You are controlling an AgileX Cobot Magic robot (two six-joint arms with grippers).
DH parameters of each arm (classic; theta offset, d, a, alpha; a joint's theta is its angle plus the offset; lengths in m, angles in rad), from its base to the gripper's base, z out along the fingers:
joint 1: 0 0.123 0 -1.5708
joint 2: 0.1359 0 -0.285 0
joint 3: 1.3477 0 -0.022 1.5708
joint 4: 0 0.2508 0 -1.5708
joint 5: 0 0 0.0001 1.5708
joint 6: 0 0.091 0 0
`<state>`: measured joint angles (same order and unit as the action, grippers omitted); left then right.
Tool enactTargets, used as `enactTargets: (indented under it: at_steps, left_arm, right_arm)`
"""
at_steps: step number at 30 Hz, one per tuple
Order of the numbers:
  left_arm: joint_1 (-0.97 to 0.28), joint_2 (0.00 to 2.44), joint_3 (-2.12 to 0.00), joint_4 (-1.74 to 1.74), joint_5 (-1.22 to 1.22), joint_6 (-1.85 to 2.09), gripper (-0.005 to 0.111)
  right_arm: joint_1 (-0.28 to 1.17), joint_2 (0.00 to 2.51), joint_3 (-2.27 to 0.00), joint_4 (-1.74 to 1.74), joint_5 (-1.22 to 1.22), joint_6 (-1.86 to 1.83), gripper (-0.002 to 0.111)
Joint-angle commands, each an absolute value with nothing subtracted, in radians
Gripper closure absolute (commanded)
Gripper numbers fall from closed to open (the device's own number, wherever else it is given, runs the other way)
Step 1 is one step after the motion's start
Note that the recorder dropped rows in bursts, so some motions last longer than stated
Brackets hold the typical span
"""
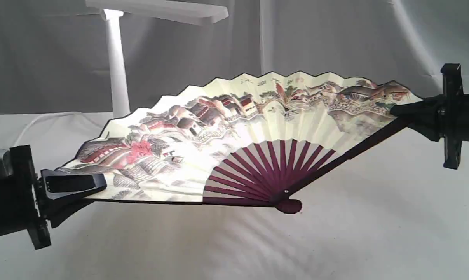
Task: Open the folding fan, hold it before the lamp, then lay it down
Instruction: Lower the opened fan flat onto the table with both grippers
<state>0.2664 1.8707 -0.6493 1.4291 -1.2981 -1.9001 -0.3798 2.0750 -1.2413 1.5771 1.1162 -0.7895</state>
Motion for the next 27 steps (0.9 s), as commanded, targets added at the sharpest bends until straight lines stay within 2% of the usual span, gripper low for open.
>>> enactTargets:
  at_steps: [1,11,27]
  left_arm:
    - [0.281,1.861,-0.643,1.468,-1.206,-1.84,0.107]
    - [0.279,1.953,-0.643,1.397,-1.187,-1.82,0.107]
    - [0.279,2.131,-0.646,1.337,-1.153,-1.697,0.107]
  right_arm:
    - [-0.419,2.065,-1.247,1.607,0.985,-0.829,0.108]
    - [-0.418,2.075,-1.247,1.598,0.898,-0.806,0.108]
    - [-0.417,2.226,-1.247,1.557,0.869,-0.892,0.108]
